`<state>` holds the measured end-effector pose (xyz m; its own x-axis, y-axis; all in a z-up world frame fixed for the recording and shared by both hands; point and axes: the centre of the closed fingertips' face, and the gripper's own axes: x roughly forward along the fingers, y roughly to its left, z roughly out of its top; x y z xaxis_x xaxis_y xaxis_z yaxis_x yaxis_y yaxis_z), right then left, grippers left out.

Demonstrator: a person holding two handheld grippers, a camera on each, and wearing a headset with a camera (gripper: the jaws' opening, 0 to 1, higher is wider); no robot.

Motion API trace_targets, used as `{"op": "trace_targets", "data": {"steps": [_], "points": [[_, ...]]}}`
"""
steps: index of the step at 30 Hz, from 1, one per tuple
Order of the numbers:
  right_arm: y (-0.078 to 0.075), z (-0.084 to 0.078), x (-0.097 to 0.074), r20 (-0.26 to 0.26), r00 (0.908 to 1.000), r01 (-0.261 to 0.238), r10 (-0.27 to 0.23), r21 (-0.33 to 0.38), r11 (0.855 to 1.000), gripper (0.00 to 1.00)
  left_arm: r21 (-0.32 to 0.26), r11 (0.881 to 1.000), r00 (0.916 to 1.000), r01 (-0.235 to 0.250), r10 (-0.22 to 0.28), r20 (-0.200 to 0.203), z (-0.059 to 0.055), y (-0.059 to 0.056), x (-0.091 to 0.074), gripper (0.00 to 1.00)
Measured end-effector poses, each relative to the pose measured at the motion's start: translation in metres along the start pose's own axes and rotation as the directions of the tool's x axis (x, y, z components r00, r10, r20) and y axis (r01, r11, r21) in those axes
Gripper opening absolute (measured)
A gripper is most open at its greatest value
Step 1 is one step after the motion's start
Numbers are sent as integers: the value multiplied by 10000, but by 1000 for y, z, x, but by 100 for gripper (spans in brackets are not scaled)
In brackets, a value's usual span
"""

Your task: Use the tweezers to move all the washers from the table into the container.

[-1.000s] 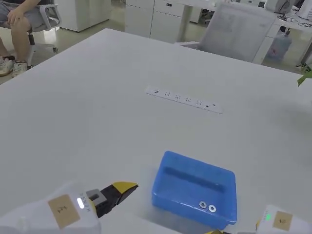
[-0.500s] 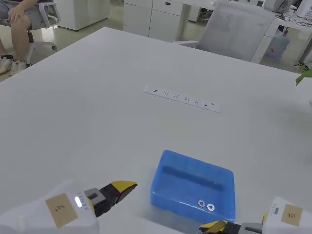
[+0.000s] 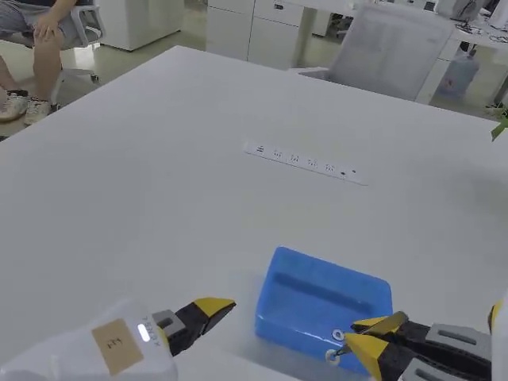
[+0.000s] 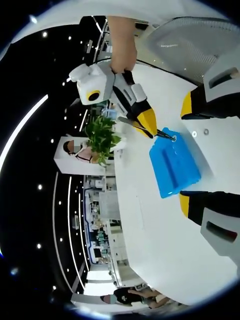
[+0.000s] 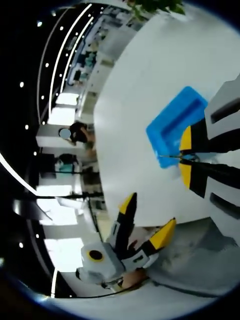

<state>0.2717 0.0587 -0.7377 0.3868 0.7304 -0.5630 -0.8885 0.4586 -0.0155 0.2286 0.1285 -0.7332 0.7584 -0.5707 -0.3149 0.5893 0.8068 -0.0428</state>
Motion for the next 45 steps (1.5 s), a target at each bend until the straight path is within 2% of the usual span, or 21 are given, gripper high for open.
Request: {"op": "trace_targets", "data": {"steps": [6,9,11,16,21,28,32,34,36,38,39,40,41,42,43,44,45], "points": [[-12,10,2,305,9991,282,-299,548,9981,3,-3,10000,9999,70,-70,151,3,-2,0,58],[-16,12,6,263,9985,470,-488,641,9968,3,-17,9998,9994,190,-189,278,6,-4,-1,60],[-19,14,8,214,9981,568,-584,700,9959,3,-45,9996,9983,282,-279,515,10,-6,-1,62],[-25,16,13,91,9972,735,-743,698,9948,3,-46,9993,9975,377,-373,598,12,-8,-1,64],[-35,14,20,-99,9959,906,-901,823,9925,3,-229,9994,9960,255,-234,866,17,-5,-2,75],[-41,16,33,-118,9971,765,-757,1103,9909,3,-286,9996,9938,-70,101,1106,21,1,-2,84],[-41,17,40,-182,9981,613,-597,1023,9929,3,-215,9994,9861,-261,293,1633,31,2,-3,97],[-42,16,42,-228,9983,548,-528,1033,9931,3,-158,9995,9810,-289,314,1916,36,0,-3,99],[-42,15,43,-243,9986,497,-474,1048,9932,3,-231,9997,9738,-98,148,2269,43,-4,-2,99],[-42,15,42,-235,9988,456,-433,1066,9933,3,-469,9984,9641,321,-186,2648,50,-12,-1,99],[-43,14,42,-227,9988,451,-429,1070,9932,3,-385,9975,9554,592,-455,2919,55,-18,-1,99],[-44,13,42,-228,9988,451,-429,1073,9932,3,-306,9975,9533,638,-518,2976,55,-19,-1,99],[-44,13,41,-237,9988,456,-433,1074,9932,3,153,9977,9506,666,-681,3028,56,-24,-1,99],[-45,12,39,-243,9986,496,-473,1063,9931,3,514,9966,9514,639,-763,2982,56,-28,-1,99],[-45,11,38,-239,9985,517,-494,1060,9930,3,1124,9918,9612,613,-891,2613,50,-33,1,99],[-46,11,36,-223,9984,540,-519,1069,9928,3,1406,9881,9673,624,-946,2353,46,-35,2,99],[-48,10,34,-181,9983,575,-558,1116,9921,3,2380,9688,9765,696,-1150,1825,34,-39,5,99]]}}
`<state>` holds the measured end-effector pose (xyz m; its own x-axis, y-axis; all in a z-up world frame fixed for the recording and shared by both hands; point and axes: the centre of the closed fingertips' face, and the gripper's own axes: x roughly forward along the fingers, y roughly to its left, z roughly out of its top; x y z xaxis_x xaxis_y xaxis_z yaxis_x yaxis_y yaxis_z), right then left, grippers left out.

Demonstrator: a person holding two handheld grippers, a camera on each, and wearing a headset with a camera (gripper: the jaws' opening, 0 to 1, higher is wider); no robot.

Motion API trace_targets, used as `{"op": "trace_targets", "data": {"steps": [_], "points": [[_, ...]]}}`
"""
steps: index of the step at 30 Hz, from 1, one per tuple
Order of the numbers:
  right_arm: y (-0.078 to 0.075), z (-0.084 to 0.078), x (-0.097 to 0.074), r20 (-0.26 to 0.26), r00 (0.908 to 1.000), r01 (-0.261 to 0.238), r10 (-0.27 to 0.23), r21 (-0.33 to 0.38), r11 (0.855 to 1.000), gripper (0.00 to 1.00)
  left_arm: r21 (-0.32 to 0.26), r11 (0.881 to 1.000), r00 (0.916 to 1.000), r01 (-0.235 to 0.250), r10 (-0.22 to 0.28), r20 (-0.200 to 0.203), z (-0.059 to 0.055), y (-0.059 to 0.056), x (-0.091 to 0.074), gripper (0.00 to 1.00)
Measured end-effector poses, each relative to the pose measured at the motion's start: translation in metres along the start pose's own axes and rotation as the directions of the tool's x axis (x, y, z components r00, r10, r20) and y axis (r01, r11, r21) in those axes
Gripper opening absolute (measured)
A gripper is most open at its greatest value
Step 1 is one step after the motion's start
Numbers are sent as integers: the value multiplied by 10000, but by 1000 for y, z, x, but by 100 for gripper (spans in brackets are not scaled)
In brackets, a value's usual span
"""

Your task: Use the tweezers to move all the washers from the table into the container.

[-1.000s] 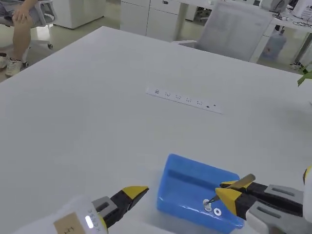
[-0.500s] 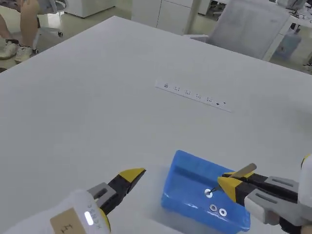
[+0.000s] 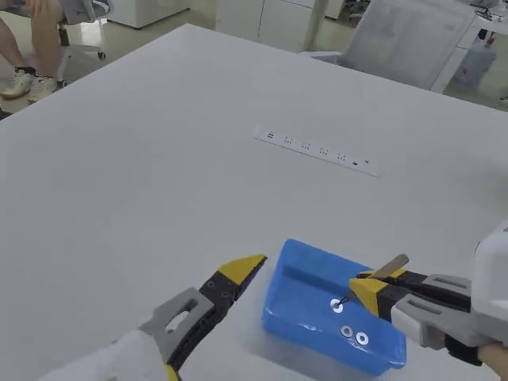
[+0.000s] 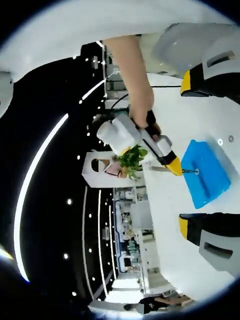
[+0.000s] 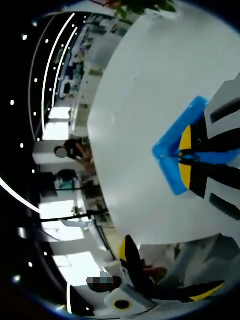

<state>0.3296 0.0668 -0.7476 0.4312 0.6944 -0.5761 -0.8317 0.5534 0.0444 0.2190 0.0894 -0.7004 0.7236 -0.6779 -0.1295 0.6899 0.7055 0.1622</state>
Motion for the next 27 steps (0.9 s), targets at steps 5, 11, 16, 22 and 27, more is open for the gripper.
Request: {"op": "trace_targets", "data": {"steps": [5,11,16,22,27], "points": [[-8,-2,-6,94,9999,127,-128,102,9999,3,-791,9961,9975,-386,337,-626,-16,4,-1,99],[-15,-1,-5,218,9996,186,-191,231,9996,3,-2428,9601,9903,-1388,1340,-362,-25,21,-17,99],[-16,0,3,198,9997,133,-137,190,9997,3,-2293,9519,9786,-2033,2053,-155,-22,34,-21,99],[-15,0,15,217,9997,51,-58,289,9996,3,-2107,9614,9835,-1768,1808,-3,-17,29,-19,99],[-17,-7,27,37,10000,-31,29,308,9995,3,-2233,9596,9839,-1710,1783,130,-15,30,-20,99]]}}
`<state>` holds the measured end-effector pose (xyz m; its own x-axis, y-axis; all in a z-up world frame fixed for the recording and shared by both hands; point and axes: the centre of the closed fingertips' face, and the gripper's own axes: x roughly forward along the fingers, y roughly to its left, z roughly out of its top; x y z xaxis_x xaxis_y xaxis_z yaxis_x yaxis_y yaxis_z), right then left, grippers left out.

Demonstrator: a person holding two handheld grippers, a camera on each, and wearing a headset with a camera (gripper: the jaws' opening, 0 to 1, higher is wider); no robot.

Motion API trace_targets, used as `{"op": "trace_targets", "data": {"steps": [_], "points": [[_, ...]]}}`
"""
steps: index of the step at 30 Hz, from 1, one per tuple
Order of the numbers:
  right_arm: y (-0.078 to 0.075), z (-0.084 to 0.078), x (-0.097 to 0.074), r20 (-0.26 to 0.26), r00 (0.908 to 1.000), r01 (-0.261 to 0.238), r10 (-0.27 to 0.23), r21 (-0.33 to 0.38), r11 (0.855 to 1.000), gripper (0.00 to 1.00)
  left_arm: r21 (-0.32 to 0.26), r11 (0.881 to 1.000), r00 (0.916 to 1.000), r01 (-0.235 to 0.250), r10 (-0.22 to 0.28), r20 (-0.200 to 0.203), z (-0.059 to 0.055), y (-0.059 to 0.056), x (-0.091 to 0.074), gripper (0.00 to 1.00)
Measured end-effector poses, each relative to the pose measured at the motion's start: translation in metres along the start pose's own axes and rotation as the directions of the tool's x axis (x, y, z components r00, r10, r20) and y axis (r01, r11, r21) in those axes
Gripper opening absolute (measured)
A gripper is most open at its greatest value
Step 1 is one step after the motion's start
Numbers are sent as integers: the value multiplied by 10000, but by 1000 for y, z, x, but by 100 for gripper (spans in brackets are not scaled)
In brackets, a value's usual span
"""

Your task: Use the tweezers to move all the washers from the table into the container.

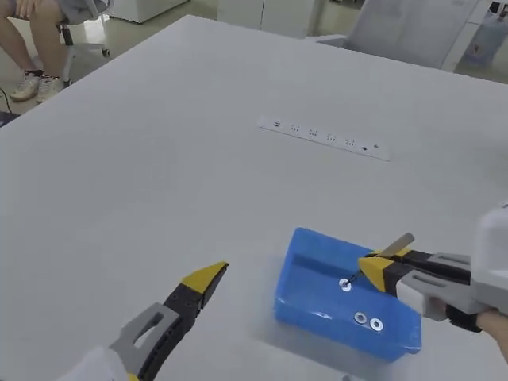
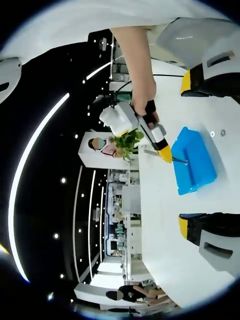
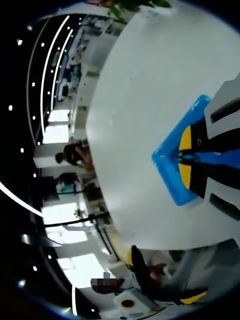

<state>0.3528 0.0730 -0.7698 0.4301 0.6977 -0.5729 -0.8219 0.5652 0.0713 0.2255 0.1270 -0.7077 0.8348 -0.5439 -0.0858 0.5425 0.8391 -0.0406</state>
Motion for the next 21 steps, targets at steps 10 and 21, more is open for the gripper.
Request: {"op": "trace_targets", "data": {"steps": [10,21], "points": [[-3,-17,8,-300,9995,73,-71,56,10000,3,-36,9999,9999,-119,119,63,1,3,-2,99],[4,-29,13,-852,9964,-41,27,-165,9999,3,-140,9999,10000,-21,21,16,0,1,-2,99]]}}
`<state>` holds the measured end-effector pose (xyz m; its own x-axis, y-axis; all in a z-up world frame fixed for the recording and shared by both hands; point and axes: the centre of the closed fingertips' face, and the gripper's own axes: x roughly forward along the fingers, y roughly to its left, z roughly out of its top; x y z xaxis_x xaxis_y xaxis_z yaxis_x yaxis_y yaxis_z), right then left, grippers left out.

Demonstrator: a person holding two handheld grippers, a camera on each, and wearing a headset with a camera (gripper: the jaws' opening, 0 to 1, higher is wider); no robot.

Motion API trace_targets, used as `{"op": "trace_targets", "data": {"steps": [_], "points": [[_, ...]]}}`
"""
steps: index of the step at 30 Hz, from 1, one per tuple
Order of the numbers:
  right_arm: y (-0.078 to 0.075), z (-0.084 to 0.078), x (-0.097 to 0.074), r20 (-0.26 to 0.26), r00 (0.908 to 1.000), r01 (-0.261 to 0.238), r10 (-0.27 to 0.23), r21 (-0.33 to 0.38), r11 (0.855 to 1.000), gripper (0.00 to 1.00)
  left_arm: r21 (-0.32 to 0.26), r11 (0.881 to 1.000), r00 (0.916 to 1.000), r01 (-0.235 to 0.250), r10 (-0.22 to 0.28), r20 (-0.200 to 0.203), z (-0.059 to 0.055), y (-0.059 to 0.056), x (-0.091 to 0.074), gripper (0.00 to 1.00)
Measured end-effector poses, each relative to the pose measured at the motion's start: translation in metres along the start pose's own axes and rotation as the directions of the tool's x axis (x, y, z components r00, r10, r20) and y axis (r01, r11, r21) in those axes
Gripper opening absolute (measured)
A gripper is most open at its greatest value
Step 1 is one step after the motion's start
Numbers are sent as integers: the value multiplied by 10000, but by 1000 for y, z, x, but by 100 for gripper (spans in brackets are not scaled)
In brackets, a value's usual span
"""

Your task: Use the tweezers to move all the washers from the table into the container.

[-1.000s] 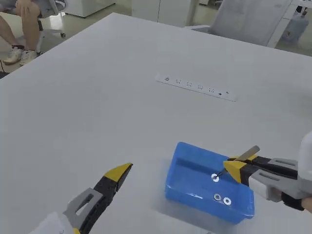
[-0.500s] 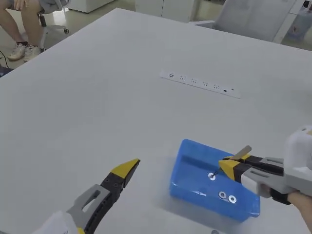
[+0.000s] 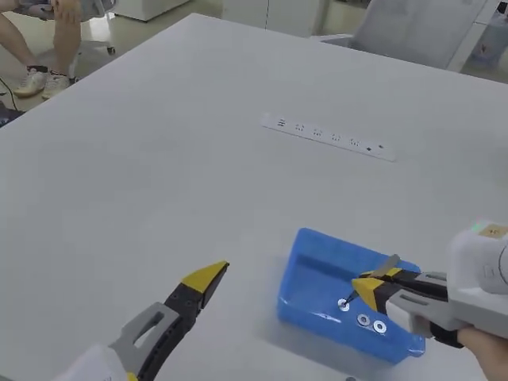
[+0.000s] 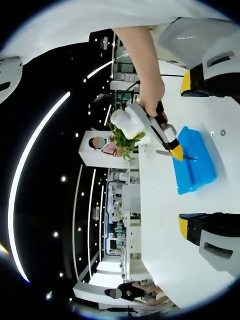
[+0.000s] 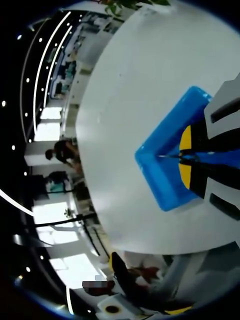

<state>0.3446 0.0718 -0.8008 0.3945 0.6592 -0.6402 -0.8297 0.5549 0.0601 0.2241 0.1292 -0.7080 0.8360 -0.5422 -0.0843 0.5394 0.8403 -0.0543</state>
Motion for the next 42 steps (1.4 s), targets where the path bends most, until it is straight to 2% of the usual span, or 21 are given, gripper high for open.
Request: {"op": "trace_targets", "data": {"steps": [3,7,11,12,13,14,16,21,30,33,36,39,42], "points": [[1,-3,1,-201,9998,14,-16,-80,10000,3,-136,9999,9998,34,-31,208,3,0,-1,99],[2,-6,1,-350,9994,-6,-2,-239,9997,3,-175,9998,10000,38,-37,85,1,0,0,99],[2,-7,2,-404,9992,8,-18,-256,9997,3,-120,9999,9999,113,-113,11,0,-1,0,94],[1,-8,2,-445,9990,6,-18,-279,9996,3,-152,9998,9999,143,-142,97,1,-2,-1,96],[1,-9,2,-505,9987,12,-29,-323,9995,3,-219,9996,9991,200,-192,369,6,-3,-1,97],[1,-9,2,-530,9986,46,-67,-392,9992,3,-202,9996,9991,186,-179,374,6,-3,-1,98],[0,-11,2,-608,9980,123,-152,-486,9987,3,-207,9997,9999,126,-124,93,1,-1,0,96],[-3,-12,1,-630,9977,231,-267,-576,9981,4,-164,9998,9998,131,-128,145,2,-2,0,96],[-6,-4,-14,-218,9984,511,-519,-374,9980,4,-139,9999,9999,101,-100,67,2,-2,1,96],[-5,0,-21,-59,9982,598,-600,-356,9976,4,-82,9999,9995,109,-112,-296,-4,-2,2,94],[-1,5,-30,106,9979,646,-642,-407,9971,4,15,9999,9998,163,-163,60,2,-3,1,94],[7,11,-40,328,9975,643,-628,-448,9969,4,-40,9999,9999,121,-121,-104,-1,-1,1,94],[16,15,-48,505,9973,559,-535,-478,9973,4,9,9999,9999,123,-123,2,0,-1,0,94]]}}
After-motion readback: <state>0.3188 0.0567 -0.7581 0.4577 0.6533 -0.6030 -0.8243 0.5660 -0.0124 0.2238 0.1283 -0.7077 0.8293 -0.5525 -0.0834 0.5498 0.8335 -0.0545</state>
